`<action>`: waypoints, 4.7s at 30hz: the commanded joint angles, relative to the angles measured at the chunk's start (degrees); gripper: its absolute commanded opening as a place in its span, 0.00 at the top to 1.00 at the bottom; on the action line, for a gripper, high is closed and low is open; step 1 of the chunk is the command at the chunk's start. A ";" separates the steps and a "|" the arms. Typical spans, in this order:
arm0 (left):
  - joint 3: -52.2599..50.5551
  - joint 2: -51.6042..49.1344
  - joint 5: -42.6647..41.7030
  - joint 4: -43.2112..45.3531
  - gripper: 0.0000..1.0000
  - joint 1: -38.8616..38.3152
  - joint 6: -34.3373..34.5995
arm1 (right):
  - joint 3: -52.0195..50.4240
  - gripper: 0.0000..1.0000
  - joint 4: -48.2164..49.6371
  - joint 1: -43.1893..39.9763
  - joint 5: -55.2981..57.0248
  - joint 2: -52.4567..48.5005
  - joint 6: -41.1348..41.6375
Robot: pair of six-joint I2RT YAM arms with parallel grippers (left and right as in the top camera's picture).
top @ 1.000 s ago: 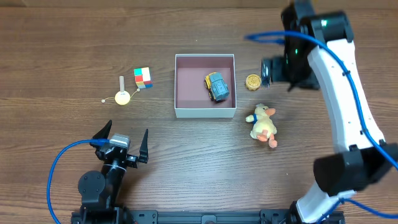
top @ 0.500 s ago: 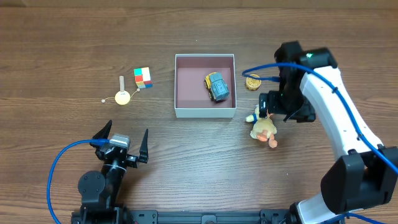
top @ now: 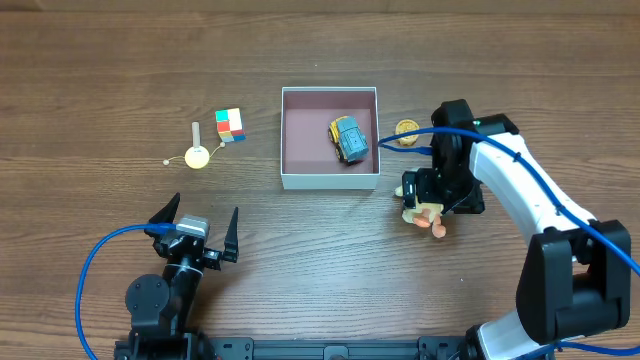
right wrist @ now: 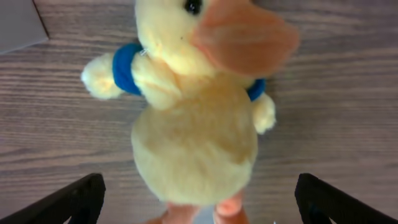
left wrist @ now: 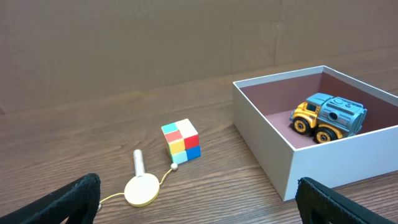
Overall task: Pack container
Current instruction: 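Grasp the plush yellow duck with the right gripper, then carry the duck with the right gripper and drop it into the box, then withdraw the right gripper and move it over the yellow gear disc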
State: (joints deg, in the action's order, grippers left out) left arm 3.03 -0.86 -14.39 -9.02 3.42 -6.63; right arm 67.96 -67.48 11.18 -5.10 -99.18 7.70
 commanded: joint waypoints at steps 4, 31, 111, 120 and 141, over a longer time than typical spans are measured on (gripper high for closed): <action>-0.26 0.55 -0.48 0.04 0.00 0.31 -1.09 | -1.77 0.00 3.08 0.00 -1.01 0.46 -1.79; -0.26 0.55 -0.48 0.04 0.00 0.31 -1.09 | -3.10 0.60 8.28 0.00 2.43 0.44 -1.16; -0.26 0.55 -0.48 0.04 0.00 0.31 -1.09 | 40.85 0.40 1.09 23.58 2.05 -16.83 16.55; -0.26 0.55 -0.48 0.04 0.00 0.31 -1.09 | 40.85 0.33 1.88 22.93 2.05 -16.83 16.35; -0.26 0.55 -0.48 0.04 0.00 0.31 -1.09 | 48.09 0.22 -14.29 -5.49 2.08 -17.55 4.20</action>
State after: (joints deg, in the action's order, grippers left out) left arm 3.03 -0.86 -14.39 -9.02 3.42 -6.63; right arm 116.18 -81.08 7.27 -3.40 -116.27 17.93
